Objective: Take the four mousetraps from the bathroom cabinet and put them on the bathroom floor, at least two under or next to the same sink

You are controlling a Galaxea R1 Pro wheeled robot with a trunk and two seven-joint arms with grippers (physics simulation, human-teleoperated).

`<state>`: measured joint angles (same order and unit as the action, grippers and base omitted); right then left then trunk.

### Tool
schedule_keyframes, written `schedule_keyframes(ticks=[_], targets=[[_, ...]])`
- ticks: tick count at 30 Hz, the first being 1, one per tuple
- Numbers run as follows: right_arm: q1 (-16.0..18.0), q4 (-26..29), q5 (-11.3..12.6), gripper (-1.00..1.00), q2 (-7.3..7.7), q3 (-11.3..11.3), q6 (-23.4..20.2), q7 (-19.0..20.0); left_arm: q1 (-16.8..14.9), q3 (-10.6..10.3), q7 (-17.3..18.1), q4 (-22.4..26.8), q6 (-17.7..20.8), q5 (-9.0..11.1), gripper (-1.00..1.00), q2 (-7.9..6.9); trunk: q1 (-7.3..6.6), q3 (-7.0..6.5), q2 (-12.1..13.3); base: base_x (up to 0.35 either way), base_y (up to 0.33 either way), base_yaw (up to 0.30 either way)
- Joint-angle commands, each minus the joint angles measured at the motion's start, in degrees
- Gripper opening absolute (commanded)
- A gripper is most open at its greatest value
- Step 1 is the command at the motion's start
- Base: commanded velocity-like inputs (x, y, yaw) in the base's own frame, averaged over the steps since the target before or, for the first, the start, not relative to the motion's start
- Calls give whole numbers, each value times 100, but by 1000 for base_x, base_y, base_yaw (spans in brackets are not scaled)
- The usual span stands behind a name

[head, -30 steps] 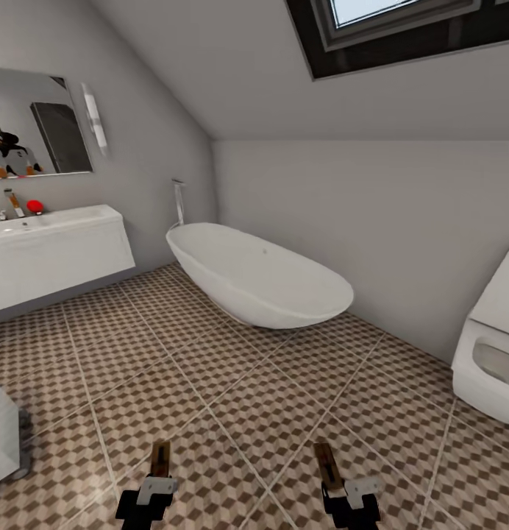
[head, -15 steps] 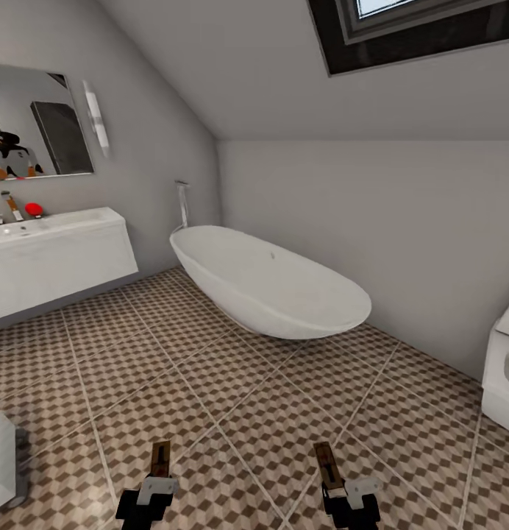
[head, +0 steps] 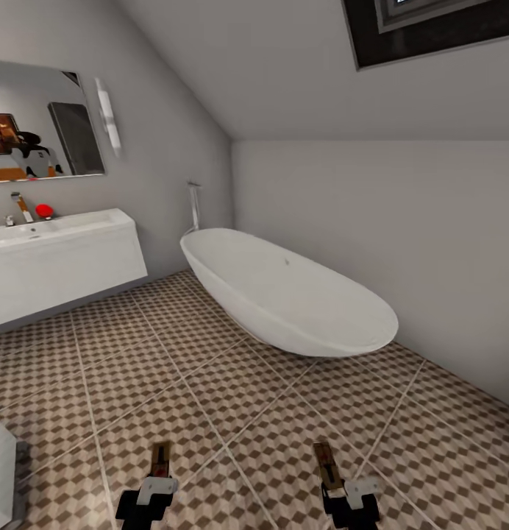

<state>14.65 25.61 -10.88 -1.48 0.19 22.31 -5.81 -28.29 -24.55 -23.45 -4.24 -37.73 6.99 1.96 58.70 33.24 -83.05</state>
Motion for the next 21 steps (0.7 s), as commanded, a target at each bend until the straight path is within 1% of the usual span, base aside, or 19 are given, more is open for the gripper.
schedule_keyframes(ticks=[1, 21], targets=[[3, -3, -45, -100, -1, 0, 11, -34, -10, -50, -11, -24, -32, 48, -100, 6, 3, 5, -3, 309, 1, 204], [3, -3, -45, -100, -1, 0, 11, -34, -10, -50, -11, -24, -32, 48, -100, 6, 3, 5, -3, 307, 0, 209]])
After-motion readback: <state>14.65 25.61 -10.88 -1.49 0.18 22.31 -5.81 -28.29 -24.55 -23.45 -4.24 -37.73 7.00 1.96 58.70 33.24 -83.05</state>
